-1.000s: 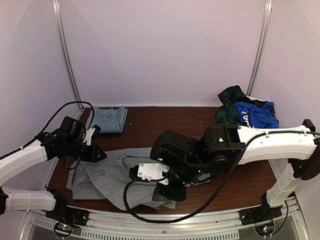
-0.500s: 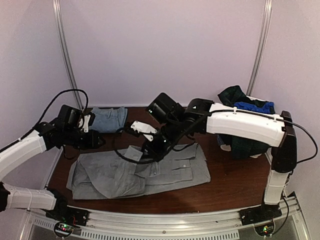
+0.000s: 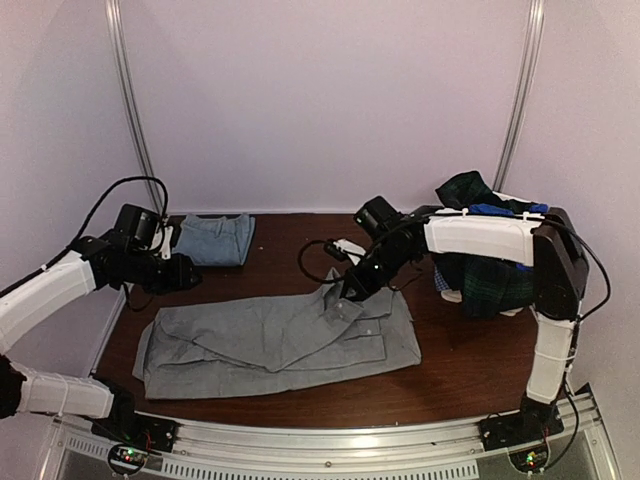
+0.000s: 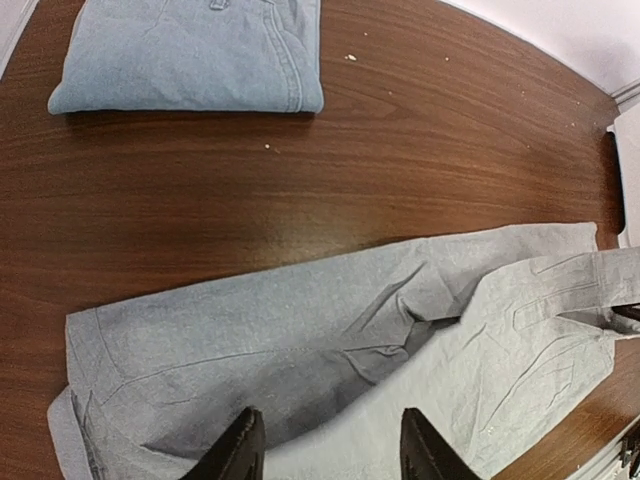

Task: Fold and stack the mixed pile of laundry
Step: Fold the 1/3-folded shirt at the center of the board, then rotate the rectangle-folded shirt at the center of the board.

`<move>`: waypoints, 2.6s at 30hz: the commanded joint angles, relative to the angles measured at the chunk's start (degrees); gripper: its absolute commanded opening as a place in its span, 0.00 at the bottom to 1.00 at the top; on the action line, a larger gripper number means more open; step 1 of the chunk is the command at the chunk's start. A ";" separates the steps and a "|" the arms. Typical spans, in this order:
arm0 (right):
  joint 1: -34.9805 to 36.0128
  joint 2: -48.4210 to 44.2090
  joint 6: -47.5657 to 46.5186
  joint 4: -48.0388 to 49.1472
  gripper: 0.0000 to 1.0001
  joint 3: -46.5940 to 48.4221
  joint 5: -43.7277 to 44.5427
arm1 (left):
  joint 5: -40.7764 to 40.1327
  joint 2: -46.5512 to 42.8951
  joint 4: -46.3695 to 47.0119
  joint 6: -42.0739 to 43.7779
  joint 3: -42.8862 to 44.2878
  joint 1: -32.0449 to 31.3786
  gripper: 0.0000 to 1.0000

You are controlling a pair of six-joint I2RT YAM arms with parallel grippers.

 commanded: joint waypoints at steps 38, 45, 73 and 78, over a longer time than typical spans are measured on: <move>7.80 -5.94 9.72 13.38 0.45 -22.01 9.58 | 1.99 16.39 8.25 -1.34 -7.10 -8.67 0.40; 5.26 1.15 6.75 11.47 0.43 -18.00 12.04 | -1.11 18.59 10.11 -3.42 -11.39 -5.21 0.38; -3.40 9.52 1.32 7.83 0.44 6.70 13.65 | -1.36 29.79 8.47 6.05 2.60 -11.84 0.37; -3.87 8.87 1.01 9.97 0.44 2.25 12.07 | -1.52 30.63 7.75 5.63 -0.66 -15.67 0.35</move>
